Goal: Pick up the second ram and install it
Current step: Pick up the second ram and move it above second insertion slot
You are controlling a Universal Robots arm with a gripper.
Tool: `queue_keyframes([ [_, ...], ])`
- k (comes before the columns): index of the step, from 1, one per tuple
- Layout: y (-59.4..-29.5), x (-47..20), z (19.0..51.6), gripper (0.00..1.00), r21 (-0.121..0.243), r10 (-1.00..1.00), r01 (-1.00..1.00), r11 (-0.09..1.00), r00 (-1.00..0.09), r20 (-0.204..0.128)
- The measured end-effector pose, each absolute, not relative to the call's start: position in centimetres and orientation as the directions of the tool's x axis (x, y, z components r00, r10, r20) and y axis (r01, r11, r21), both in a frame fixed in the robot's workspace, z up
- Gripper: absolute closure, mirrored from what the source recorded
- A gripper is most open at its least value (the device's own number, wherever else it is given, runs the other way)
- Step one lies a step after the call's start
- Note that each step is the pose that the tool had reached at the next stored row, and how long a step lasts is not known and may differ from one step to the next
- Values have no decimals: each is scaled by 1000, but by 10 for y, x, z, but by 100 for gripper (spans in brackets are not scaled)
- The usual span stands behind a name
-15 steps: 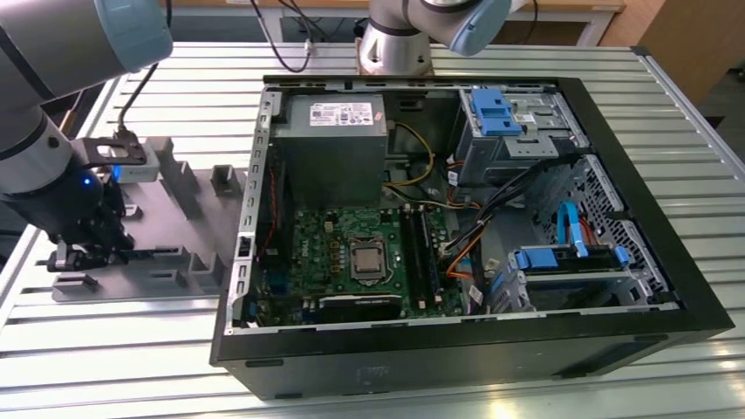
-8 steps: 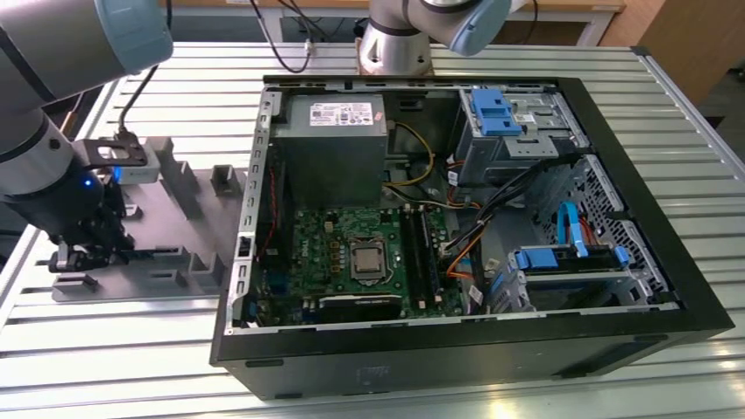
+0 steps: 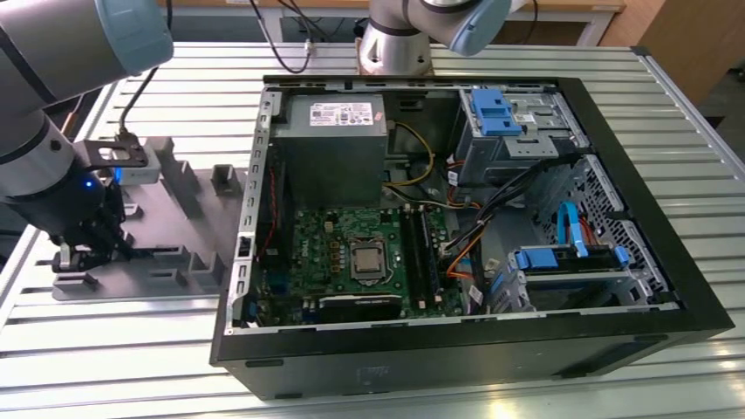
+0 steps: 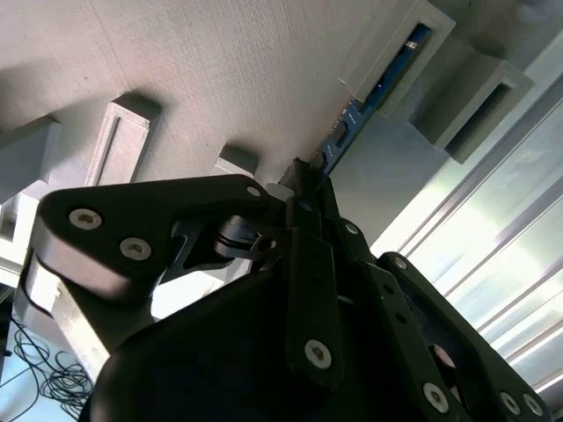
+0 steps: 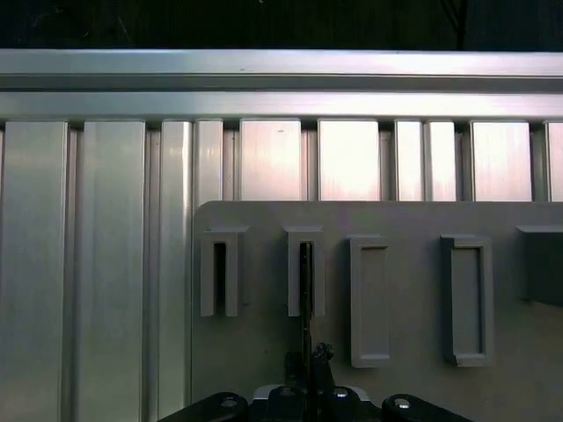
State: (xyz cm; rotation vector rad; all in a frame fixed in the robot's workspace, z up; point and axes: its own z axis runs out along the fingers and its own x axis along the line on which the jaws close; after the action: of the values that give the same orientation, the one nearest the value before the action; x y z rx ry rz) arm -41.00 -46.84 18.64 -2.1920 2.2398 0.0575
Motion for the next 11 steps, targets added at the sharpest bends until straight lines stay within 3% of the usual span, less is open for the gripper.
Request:
queue_keyframes([
  [1,-468,-410,186,86,21,-999,-1000,21,-22,-31],
  [11,-469,-410,186,86,21,-999,-1000,20,-21,-31],
])
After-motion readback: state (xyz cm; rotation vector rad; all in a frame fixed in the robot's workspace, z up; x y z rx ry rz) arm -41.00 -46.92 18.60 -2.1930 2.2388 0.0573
